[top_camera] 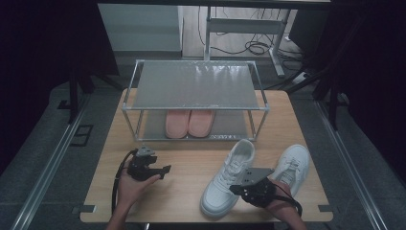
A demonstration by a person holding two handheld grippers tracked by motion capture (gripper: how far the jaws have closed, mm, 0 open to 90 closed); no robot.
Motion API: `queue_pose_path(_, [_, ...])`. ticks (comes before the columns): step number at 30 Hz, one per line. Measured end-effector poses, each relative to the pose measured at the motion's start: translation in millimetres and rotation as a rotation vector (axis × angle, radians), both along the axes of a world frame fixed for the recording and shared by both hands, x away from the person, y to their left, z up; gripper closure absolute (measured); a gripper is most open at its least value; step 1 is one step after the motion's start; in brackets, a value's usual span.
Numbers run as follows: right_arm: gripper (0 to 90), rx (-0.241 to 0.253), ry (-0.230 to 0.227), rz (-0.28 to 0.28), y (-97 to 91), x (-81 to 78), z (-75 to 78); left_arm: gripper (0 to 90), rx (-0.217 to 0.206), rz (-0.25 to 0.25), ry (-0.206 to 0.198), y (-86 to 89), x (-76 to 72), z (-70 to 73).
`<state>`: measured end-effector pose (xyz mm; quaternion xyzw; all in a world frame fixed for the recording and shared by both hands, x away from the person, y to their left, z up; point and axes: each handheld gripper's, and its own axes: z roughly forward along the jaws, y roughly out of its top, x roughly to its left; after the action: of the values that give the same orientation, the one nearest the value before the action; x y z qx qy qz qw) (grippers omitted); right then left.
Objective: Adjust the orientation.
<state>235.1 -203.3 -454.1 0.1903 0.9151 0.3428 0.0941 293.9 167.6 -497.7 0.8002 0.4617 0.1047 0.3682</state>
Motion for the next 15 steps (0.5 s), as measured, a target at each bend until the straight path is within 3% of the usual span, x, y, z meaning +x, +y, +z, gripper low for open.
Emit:
queue_pose_path(5, [89.8, -0.038, 0.023, 0.038, 7.6, -3.3, -4.2, 30.6, -0.008, 0.003, -0.002, 1.2, -0.2, 0.8])
queue_pose_path(12, [90.0, -0.053, 0.054, 0.051, 8.0, -6.3, -4.2, 30.9, -0.013, 0.005, -0.004, 3.3, -0.3, 1.6])
queue_pose_path(15, [90.0, -0.076, 0.08, 0.09, 11.8, -9.0, -6.6, 31.0, -0.016, 0.006, -0.005, 3.2, -0.6, 2.0])
